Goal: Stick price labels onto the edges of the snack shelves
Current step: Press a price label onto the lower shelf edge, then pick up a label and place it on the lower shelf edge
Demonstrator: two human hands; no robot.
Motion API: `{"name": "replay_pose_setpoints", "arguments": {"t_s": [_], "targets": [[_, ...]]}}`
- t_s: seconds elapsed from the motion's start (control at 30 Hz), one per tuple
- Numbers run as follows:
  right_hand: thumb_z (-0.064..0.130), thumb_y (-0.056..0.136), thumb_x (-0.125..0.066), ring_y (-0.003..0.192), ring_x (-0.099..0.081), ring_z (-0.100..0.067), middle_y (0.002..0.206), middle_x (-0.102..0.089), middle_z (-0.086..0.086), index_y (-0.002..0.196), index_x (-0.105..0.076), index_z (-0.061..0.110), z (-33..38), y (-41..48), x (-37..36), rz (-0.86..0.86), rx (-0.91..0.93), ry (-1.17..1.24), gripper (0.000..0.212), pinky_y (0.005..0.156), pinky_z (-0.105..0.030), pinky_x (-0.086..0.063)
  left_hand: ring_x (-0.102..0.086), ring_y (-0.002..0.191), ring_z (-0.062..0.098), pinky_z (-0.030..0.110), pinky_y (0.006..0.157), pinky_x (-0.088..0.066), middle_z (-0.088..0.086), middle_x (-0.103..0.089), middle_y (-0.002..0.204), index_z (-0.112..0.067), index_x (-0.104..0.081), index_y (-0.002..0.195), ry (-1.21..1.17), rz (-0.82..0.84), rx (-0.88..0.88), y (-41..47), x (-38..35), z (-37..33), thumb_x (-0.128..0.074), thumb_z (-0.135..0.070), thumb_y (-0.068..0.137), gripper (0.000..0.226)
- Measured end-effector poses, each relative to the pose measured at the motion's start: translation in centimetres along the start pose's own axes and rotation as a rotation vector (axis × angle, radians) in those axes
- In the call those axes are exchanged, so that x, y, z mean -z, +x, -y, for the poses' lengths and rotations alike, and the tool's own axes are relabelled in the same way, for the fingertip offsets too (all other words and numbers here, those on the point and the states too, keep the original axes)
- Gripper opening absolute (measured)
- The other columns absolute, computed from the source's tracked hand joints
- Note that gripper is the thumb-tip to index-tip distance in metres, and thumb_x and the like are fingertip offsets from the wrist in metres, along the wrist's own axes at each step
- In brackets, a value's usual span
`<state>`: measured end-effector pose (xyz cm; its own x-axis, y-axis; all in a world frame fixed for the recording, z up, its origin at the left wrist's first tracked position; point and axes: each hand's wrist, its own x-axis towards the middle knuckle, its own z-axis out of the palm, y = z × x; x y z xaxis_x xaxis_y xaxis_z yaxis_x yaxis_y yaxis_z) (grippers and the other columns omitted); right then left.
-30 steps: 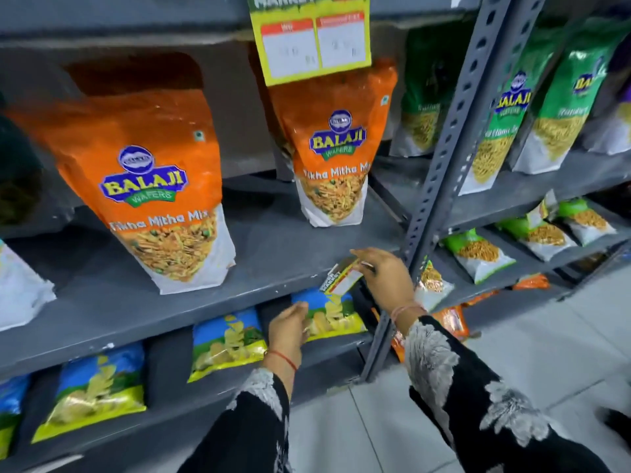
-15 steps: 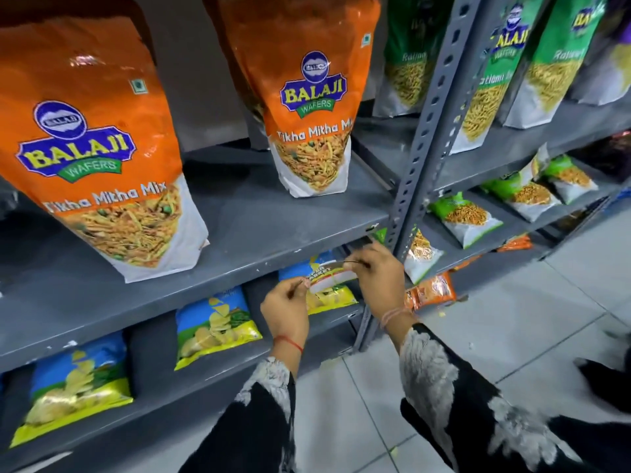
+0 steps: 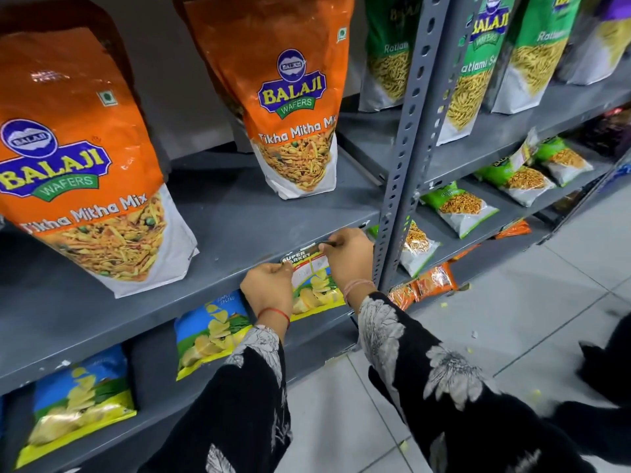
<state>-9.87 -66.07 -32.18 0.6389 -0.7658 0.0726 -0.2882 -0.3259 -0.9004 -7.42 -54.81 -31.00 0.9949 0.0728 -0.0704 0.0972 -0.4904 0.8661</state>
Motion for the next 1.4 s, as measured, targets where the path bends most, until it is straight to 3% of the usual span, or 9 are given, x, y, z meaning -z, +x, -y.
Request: {"name": "replay_pose_setpoints", "arguments": {"t_s": [0.17, 0.27, 0.37, 0.53, 0.77, 0.9, 1.13, 1.27, 1.4], "targets": [[-0.012, 0.054, -0.076, 0.066, -0.045, -0.02, 0.072, -0.046, -0.008, 0.057, -0.024, 0.024, 1.1, 1.2, 0.5, -0.051, -0.123, 0.086, 0.064, 0.068, -0.048, -0.054, -0.064, 0.072, 0.034, 0.034, 0.075, -0.052, 0.026, -0.069, 0.066, 0.0, -0.067, 0.055, 0.056, 0.061, 0.024, 1.3, 0.2, 1.2, -0.066, -0.039, 0.069, 0.042], [-0.01, 0.061, -0.073, 0.071, -0.046, -0.021, 0.08, -0.051, -0.013, 0.061, -0.03, 0.017, 2.2, 0.6, 1.0, -0.054, -0.113, 0.031, 0.051, 0.071, -0.046, -0.052, -0.067, 0.069, 0.039, 0.047, 0.073, -0.058, 0.026, -0.069, 0.064, -0.003, -0.063, 0.049, 0.047, 0.097, 0.089, 2.9, 0.6, 3.4, -0.068, -0.06, 0.05, 0.056], [0.0, 0.076, -0.062, 0.081, -0.052, -0.031, 0.1, -0.053, -0.02, 0.081, -0.045, 0.007, 3.0, -2.6, 1.2, -0.035, -0.01, -0.11, 0.019, 0.071, -0.041, -0.045, -0.067, 0.07, 0.04, 0.048, 0.074, -0.056, 0.028, -0.07, 0.065, -0.007, -0.059, 0.043, 0.137, 0.153, 0.05, 2.1, 3.1, 4.7, -0.064, -0.046, 0.07, 0.047], [0.007, 0.074, -0.066, 0.09, -0.054, -0.039, 0.1, -0.056, -0.019, 0.086, -0.051, 0.006, 3.8, -9.2, -1.4, 0.099, 0.419, -0.338, 0.019, 0.071, -0.044, -0.05, -0.063, 0.071, 0.041, 0.033, 0.056, -0.037, 0.031, -0.067, 0.066, -0.002, -0.066, 0.055, 0.167, 0.089, 0.005, -2.9, 10.8, 9.2, -0.052, -0.045, 0.081, 0.051], [0.029, 0.057, -0.079, 0.092, -0.065, -0.025, 0.109, -0.068, -0.008, 0.088, -0.052, 0.015, 8.5, -16.4, -9.7, 0.327, 0.977, -0.664, 0.043, 0.075, -0.032, -0.035, -0.062, 0.082, 0.041, 0.036, 0.068, -0.038, 0.029, -0.068, 0.081, 0.003, -0.065, 0.077, 0.068, -0.283, 0.061, -3.1, 22.8, 14.2, -0.058, -0.026, 0.083, 0.031], [0.033, 0.054, -0.082, 0.09, -0.067, -0.023, 0.109, -0.069, -0.006, 0.085, -0.06, 0.016, 12.1, -20.7, -14.9, 0.367, 1.176, -0.633, 0.042, 0.071, -0.025, -0.05, -0.063, 0.09, 0.041, 0.041, 0.081, -0.046, 0.032, -0.069, 0.092, 0.007, -0.066, 0.086, 0.024, -0.393, 0.104, -1.1, 29.1, 17.5, -0.061, -0.014, 0.081, 0.021], [0.007, 0.07, -0.068, 0.082, -0.066, -0.039, 0.112, -0.065, -0.022, 0.091, -0.062, 0.005, 17.4, -28.4, -26.4, 0.617, 1.188, -0.454, 0.022, 0.063, -0.043, -0.059, -0.058, 0.101, 0.043, 0.041, 0.087, -0.043, 0.034, -0.065, 0.102, 0.01, -0.062, 0.095, -0.106, -0.57, 0.256, 4.1, 40.5, 24.2, -0.057, -0.009, 0.083, 0.023], [0.006, 0.087, -0.054, 0.109, -0.055, -0.041, 0.13, -0.052, -0.02, 0.115, -0.056, 0.007, 22.3, -31.7, -32.5, 0.777, 1.112, -0.352, 0.028, 0.089, -0.051, -0.05, -0.056, 0.106, 0.038, 0.038, 0.089, -0.04, 0.031, -0.061, 0.112, 0.008, -0.06, 0.091, -0.37, -0.563, 0.453, 8.1, 46.0, 26.9, -0.052, -0.007, 0.086, 0.018], [0.01, 0.084, -0.06, 0.114, -0.052, -0.036, 0.126, -0.054, -0.019, 0.12, -0.054, 0.011, 26.9, -34.3, -38.0, 0.873, 0.977, -0.32, 0.037, 0.096, -0.043, -0.044, -0.059, 0.058, 0.0, 0.016, 0.056, -0.046, 0.003, -0.061, 0.093, -0.002, -0.047, 0.119, -0.671, -0.322, 0.531, 11.4, 50.3, 29.2, -0.04, -0.016, 0.09, 0.034]]}}
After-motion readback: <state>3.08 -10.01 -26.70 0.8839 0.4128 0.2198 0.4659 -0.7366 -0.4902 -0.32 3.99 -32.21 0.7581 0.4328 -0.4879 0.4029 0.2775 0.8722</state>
